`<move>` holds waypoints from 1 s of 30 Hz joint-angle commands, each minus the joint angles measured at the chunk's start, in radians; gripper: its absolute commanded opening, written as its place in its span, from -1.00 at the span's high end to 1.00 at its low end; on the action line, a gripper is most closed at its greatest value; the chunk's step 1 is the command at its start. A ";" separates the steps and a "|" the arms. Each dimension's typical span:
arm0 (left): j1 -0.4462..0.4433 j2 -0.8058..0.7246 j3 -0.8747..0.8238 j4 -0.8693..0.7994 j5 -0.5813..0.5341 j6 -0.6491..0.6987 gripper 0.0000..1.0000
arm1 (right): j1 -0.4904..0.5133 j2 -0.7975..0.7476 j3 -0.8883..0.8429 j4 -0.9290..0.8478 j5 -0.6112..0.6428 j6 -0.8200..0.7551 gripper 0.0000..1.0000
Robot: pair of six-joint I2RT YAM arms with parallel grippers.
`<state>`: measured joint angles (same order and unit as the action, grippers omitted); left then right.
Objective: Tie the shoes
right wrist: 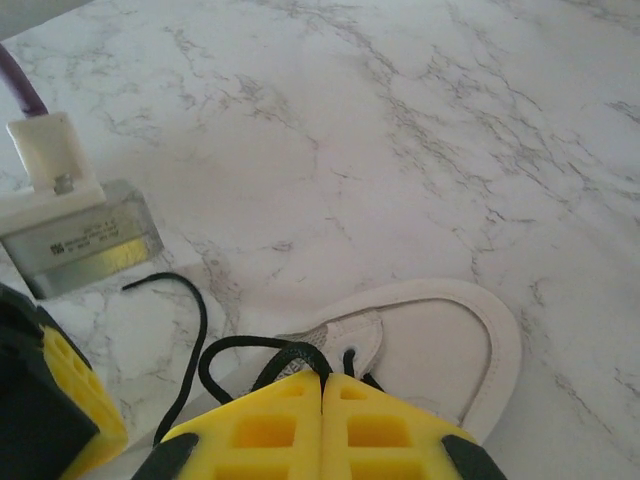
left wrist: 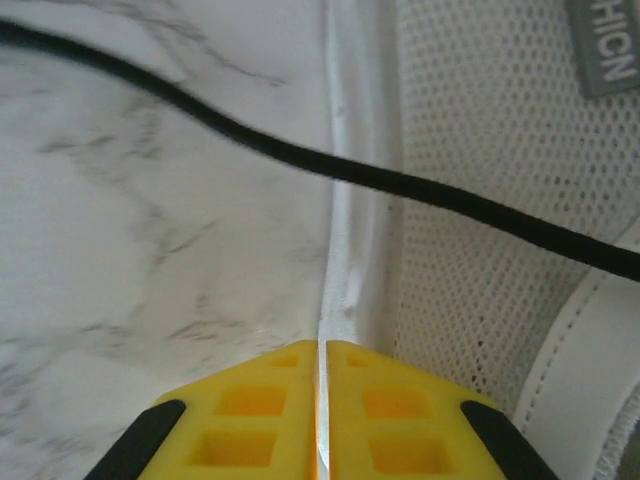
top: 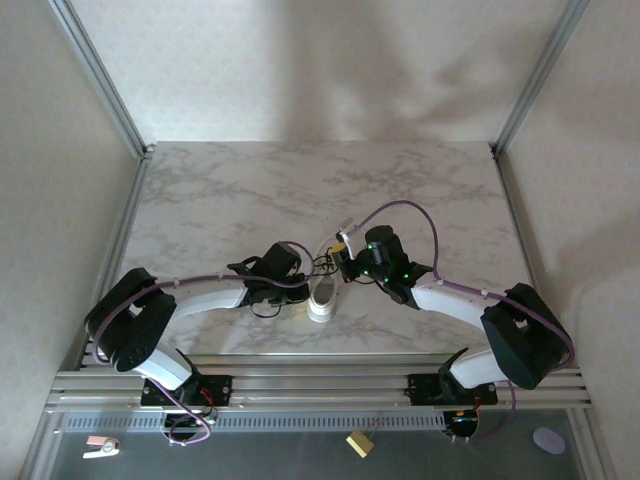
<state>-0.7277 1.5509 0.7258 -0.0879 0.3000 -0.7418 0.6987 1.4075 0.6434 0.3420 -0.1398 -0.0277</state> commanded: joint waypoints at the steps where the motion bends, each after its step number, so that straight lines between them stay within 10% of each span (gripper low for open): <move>1: -0.026 0.049 0.034 0.101 0.070 -0.022 0.78 | 0.009 -0.023 0.035 -0.036 0.068 0.039 1.00; 13: -0.063 0.192 0.178 0.203 0.136 -0.012 0.76 | 0.008 -0.097 0.007 -0.145 0.193 0.076 1.00; 23: -0.052 -0.094 0.098 -0.132 -0.269 0.315 0.47 | 0.002 -0.114 0.012 -0.163 0.176 0.036 1.00; 30: -0.043 -0.034 0.092 -0.186 -0.248 0.320 0.27 | -0.030 -0.095 0.079 -0.276 0.066 0.126 1.00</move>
<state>-0.7696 1.4784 0.8394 -0.1955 0.0822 -0.4587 0.6815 1.3163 0.6708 0.1234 -0.0151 0.0494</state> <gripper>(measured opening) 0.353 0.038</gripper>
